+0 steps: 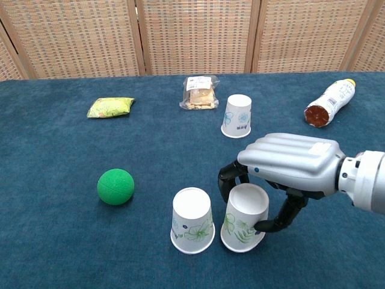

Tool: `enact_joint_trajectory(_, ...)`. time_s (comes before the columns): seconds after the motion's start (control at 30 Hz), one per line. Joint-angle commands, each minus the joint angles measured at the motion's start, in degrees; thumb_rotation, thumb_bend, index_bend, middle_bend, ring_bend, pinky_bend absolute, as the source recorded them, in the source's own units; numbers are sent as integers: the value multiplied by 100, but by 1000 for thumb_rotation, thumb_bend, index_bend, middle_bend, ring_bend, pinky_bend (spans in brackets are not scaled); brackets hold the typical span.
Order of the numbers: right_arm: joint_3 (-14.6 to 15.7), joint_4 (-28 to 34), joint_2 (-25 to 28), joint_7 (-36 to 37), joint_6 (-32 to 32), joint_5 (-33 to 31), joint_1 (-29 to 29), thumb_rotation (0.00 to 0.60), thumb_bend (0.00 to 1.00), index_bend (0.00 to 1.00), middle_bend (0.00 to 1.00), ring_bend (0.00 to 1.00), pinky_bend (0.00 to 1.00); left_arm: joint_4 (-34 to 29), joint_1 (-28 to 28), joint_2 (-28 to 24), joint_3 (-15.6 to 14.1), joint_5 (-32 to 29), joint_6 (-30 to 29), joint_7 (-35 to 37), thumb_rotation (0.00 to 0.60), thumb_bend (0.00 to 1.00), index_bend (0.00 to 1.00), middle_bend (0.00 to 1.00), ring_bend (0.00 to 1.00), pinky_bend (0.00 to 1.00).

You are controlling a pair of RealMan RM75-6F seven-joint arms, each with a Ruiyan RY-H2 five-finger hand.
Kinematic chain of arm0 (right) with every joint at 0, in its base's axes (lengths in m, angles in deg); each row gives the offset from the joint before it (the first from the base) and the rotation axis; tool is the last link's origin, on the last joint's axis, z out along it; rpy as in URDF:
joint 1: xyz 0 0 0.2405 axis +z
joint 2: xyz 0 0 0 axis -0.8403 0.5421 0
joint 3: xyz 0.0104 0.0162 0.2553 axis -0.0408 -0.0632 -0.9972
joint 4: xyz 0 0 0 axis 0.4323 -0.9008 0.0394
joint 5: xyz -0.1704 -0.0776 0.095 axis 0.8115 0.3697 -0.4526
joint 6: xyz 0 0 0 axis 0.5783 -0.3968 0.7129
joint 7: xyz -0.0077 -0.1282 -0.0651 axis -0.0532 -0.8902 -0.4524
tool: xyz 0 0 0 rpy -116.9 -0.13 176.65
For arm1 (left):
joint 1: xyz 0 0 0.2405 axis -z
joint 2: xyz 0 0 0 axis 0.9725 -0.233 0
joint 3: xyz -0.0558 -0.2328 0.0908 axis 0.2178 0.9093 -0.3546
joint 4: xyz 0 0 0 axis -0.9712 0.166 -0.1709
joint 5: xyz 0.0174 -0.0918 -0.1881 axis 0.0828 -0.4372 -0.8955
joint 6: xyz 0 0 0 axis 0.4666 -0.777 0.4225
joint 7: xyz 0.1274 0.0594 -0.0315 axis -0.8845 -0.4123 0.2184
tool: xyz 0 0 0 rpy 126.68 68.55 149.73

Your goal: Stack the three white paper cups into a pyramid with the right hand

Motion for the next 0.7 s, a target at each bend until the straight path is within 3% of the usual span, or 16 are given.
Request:
enact_joint_trajectory(0.03,5,-17,-23,-24,-28,20,0,600,386,464,483,433,642,-1,0,-2,-2,2,0,4,600,0,0,0,0,0)
enact_joint_trajectory(0.07,7,-26,-39,-54,-75,44,-14,600,336,444,462,420,586,-2,-1,-2,-2,3,-2,6,600,0,0,0,0,0)
enact_joint_trajectory(0.17,61,108,39,-119,-30,-19,-28,600,100,302,306,267,284,-3,-2,-4,-3,0,-4,4,600,0,0,0,0,0)
enact_joint_trajectory(0.27,52,369,187,-266,-12,-209,-47,600,1,157,145,104,166,-11,7,-9,-4,-24,27,-7,600,0,0,0,0,0)
enact_joint_trajectory(0.37,25,631,352,-428,-11,-380,-49,600,0,99,86,46,149,-25,16,-19,1,-47,49,3,600,0,0,0,0,0)
enact_joint_trajectory(0.57,-226,1147,852,-604,-176,-547,-4,600,0,90,79,40,149,-23,26,-46,15,-76,66,74,600,0,0,0,0,0)
enact_joint_trajectory(0.63,-422,1275,1086,-651,-234,-699,52,600,0,94,79,40,150,-18,35,-59,29,-107,85,117,600,0,0,0,0,0)
enact_joint_trajectory(0.7,-808,1232,1322,-643,-303,-991,180,600,0,105,80,40,150,-3,48,-72,67,-144,83,191,600,0,0,0,0,0)
